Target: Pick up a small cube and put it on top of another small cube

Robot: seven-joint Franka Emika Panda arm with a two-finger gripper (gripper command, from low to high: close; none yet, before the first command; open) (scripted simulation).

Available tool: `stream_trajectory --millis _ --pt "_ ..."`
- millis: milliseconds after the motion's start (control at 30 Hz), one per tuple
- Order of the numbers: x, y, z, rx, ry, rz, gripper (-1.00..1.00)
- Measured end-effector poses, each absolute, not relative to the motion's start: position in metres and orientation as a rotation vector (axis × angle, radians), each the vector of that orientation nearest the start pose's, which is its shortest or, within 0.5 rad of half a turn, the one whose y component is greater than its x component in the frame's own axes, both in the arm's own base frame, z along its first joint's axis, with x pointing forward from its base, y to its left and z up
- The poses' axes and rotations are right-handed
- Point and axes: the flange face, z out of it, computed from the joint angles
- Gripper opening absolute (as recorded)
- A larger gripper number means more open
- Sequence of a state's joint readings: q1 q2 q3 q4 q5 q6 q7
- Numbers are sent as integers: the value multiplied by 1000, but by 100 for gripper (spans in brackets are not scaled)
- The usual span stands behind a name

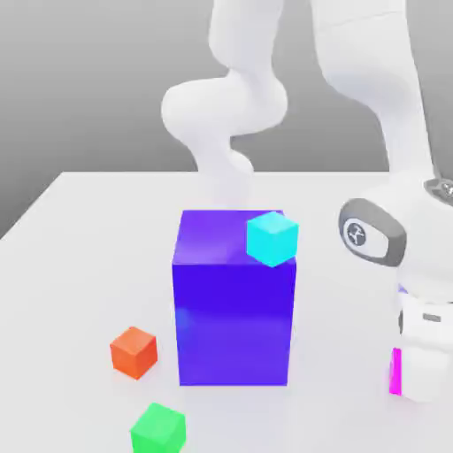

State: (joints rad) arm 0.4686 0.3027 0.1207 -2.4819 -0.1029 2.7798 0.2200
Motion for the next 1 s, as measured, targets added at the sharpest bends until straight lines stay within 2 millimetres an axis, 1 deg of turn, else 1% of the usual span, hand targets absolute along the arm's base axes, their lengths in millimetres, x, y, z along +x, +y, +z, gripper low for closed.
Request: stream_trajectory --millis 33,67,133,200,300,367,467,500,533,600,633,800,833,867,900,1000 --pt "389 267 184 -3061 -710 1 -100" --pt "399 253 191 -3076 -655 2 -100" --pt "426 210 199 -3112 -494 3 -100" --pt "450 161 207 -3138 -318 4 -100" --pt "475 87 218 -3155 -65 6 -100" --pt "484 38 225 -3152 99 6 -100" --pt "487 -36 236 -3128 338 5 -100" --pt "488 -60 233 -3115 416 3 -100" --pt "488 -73 225 -3108 457 1 -100" --pt "487 -83 201 -3103 488 0 -100" --pt "486 -85 188 -3101 494 2 100" --pt "486 -85 188 -3101 494 2 100" --pt "486 -86 181 -3101 498 1 100" --pt "486 -87 185 -3101 498 -1 100" --pt "487 -87 194 -3101 499 -2 100" --pt "487 -87 230 -3101 500 -1 100"
